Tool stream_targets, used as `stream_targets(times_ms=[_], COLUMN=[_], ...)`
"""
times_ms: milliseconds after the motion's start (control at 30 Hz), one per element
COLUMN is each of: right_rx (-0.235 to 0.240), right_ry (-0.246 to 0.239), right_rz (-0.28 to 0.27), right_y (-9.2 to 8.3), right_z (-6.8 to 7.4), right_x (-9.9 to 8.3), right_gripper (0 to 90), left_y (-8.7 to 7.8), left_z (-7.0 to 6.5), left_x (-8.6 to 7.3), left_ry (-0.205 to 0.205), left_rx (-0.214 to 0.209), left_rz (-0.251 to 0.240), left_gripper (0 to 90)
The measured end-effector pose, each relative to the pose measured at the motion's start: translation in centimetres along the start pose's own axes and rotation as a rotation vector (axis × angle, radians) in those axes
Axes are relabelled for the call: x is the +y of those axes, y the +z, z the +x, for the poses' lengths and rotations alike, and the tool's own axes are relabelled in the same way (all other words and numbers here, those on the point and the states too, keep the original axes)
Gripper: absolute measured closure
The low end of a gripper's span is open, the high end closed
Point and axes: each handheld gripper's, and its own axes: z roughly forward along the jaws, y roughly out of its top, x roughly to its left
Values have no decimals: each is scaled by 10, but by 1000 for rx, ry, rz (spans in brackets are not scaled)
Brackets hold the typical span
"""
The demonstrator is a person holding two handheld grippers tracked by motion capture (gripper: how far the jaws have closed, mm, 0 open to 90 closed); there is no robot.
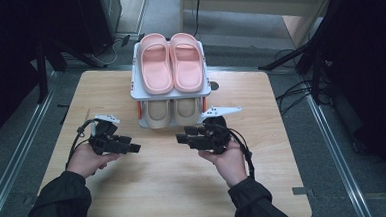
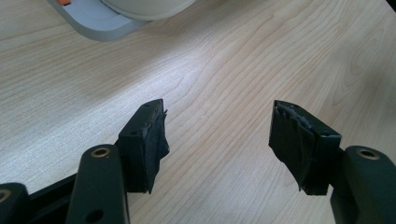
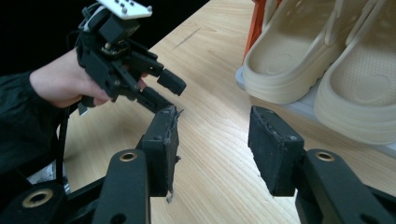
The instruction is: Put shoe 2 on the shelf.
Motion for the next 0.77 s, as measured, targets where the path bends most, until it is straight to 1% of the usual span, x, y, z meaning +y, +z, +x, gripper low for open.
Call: stream_targets(times_ms=[133, 200, 233, 333, 467, 533, 567, 600, 633, 767], right_rx=[-15, -9, -5, 1, -1, -3, -5, -9, -4, -1], right_ry=[-17, -23, -25, -39, -81, -85, -84, -83, -77, -90], right_rz=[7, 3, 0, 5, 6, 14, 18, 24, 30, 39], right_y=[0, 1, 2, 3, 3, 4, 5, 5, 6, 9], right_z=[-5, -7, -9, -13, -19, -22, -23, -25, -26, -27], right_x=[-10, -16, -18, -27, -39, -45, -47, -48, -50, -52], right_gripper=[531, 526, 524, 504, 478, 463, 450, 441, 428, 403], left_y=[1, 2, 1, 0, 1, 2, 3, 3, 3, 3], left_z=[-2, -3, -3, -6, -9, -12, -13, -14, -15, -15], left_x=[0, 1, 0, -1, -1, -1, -1, -1, -1, -2], left_ry=[-4, -8, -10, 8, 25, 37, 34, 40, 44, 51], left_rx=[-2, 9, 7, 3, -7, -6, 3, 5, 6, 7], left_rz=[3, 1, 2, -9, -5, -7, -16, -25, -28, -31], left_gripper=[355, 355, 355, 355, 348, 337, 326, 309, 308, 296])
